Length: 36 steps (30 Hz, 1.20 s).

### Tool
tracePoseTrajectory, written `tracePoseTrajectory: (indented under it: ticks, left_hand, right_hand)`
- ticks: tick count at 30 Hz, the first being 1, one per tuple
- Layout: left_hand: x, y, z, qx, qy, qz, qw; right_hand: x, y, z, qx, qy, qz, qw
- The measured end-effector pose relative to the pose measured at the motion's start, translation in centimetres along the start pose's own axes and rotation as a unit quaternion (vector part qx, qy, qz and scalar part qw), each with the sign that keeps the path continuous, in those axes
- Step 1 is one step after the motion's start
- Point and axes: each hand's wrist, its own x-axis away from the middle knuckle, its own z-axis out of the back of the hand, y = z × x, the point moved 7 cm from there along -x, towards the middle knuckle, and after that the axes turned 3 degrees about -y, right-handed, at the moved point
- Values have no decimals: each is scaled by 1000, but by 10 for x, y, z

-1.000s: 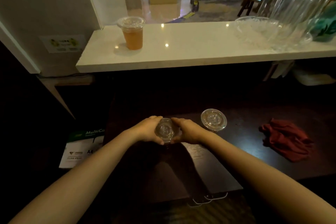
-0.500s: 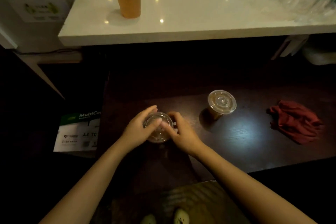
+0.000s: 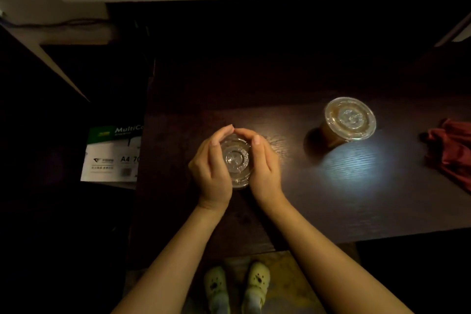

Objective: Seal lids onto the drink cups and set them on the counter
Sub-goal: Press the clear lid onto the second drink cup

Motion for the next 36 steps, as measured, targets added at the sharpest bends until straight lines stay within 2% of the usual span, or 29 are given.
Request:
tracePoseTrajectory:
  ticks: [5, 12, 18, 23, 29, 32, 36]
  left_hand:
    - [1, -1, 1, -12, 3, -27, 1000]
    - [0, 2, 0, -10, -3, -16, 1000]
    - [-9, -6, -4, 21, -86, 37, 995]
    - [-32, -14, 4, -4, -116, 44, 992]
    - [-69, -19, 7, -46, -137, 48, 988]
    - [-80, -12, 15, -25, -112, 67, 991]
    - [-40, -8, 27, 31, -55, 107, 992]
  right_hand:
    - [1, -1, -1, -37, 15, 23, 999]
    - [2, -4, -1, -42, 14, 6, 999]
    - [16, -8, 3, 23, 13, -26, 999]
    - [53, -6, 10, 106, 9, -45, 993]
    - [91, -11, 11, 101, 28, -76, 992]
    - [68, -14, 24, 81, 56, -92, 991]
    - [18, -18, 17, 79, -13, -87, 993]
